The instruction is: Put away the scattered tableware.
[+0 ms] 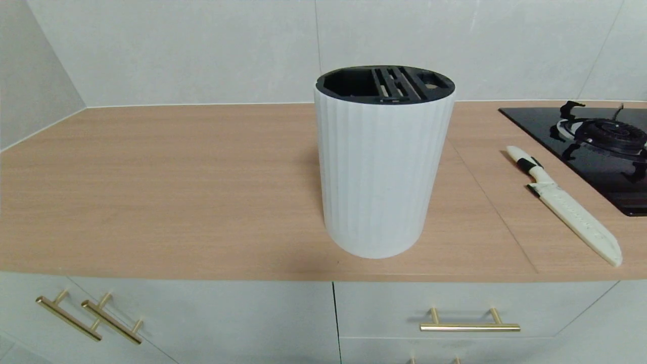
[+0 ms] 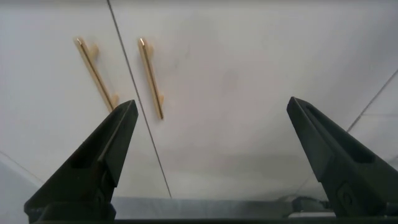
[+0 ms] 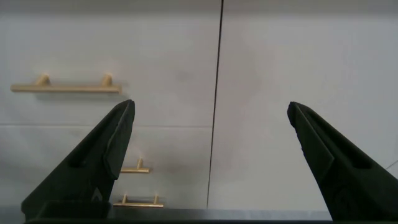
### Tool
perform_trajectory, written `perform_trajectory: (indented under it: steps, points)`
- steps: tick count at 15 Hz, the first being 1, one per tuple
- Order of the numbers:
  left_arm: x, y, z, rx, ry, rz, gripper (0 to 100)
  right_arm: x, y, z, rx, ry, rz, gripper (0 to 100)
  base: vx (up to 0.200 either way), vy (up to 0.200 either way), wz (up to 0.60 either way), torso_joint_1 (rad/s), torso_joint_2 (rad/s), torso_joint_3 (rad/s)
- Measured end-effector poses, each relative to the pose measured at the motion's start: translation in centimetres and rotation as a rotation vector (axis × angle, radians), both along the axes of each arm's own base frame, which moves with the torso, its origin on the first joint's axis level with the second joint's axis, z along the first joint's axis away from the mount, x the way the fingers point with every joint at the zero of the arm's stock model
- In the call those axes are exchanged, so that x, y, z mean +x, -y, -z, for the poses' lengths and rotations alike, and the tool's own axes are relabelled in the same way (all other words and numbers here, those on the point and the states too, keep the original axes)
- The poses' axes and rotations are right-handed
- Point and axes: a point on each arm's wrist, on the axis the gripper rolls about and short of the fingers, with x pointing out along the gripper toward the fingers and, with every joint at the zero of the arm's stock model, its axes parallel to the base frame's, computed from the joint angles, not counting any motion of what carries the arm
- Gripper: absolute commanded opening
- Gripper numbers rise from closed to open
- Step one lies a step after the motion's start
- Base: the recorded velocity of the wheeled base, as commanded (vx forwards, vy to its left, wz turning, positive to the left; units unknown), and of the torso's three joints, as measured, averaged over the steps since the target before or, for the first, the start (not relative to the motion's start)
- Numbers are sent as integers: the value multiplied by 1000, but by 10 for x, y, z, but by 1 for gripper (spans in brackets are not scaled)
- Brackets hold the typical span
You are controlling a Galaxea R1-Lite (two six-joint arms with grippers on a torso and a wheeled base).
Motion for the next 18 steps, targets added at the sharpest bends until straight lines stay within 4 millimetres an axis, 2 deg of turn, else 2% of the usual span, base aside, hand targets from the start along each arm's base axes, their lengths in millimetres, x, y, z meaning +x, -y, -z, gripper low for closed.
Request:
perform_trajectory:
  steps: [18]
  points:
    - [0, 0, 0, 0, 0, 0, 100, 0, 0, 0, 0, 0, 0, 100, 0, 0, 0, 260, -526, -276]
